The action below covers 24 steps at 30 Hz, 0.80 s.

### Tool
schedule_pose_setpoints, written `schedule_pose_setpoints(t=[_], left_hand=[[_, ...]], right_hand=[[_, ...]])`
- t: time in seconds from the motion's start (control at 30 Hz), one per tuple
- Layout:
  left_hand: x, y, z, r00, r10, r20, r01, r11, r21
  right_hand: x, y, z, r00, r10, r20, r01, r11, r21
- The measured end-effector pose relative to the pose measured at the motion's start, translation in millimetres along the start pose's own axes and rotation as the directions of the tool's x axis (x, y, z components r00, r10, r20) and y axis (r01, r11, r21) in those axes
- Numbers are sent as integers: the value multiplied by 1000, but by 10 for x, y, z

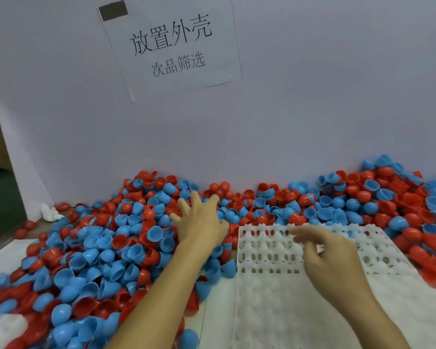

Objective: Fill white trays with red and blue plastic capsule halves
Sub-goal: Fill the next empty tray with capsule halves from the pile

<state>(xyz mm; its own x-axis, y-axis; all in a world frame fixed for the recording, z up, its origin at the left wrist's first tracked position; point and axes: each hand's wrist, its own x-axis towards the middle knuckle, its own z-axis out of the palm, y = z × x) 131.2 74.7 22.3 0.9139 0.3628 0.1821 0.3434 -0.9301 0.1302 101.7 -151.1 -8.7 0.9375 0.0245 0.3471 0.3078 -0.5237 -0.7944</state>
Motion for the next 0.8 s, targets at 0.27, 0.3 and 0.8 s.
schedule_pose_setpoints(t=[0.27, 0.3, 0.8], left_hand=[[846, 2, 319, 878, -160, 452, 86, 980, 179], [854, 11, 378, 898, -152, 413, 95, 983, 156], [921, -149, 277, 979, 58, 195, -41, 995, -90]], right_hand=[[86, 180, -50, 999, 27, -40, -25, 998, 56], [83, 184, -37, 999, 23, -34, -21, 998, 67], [68, 180, 6, 998, 40, 41, -45, 992, 120]])
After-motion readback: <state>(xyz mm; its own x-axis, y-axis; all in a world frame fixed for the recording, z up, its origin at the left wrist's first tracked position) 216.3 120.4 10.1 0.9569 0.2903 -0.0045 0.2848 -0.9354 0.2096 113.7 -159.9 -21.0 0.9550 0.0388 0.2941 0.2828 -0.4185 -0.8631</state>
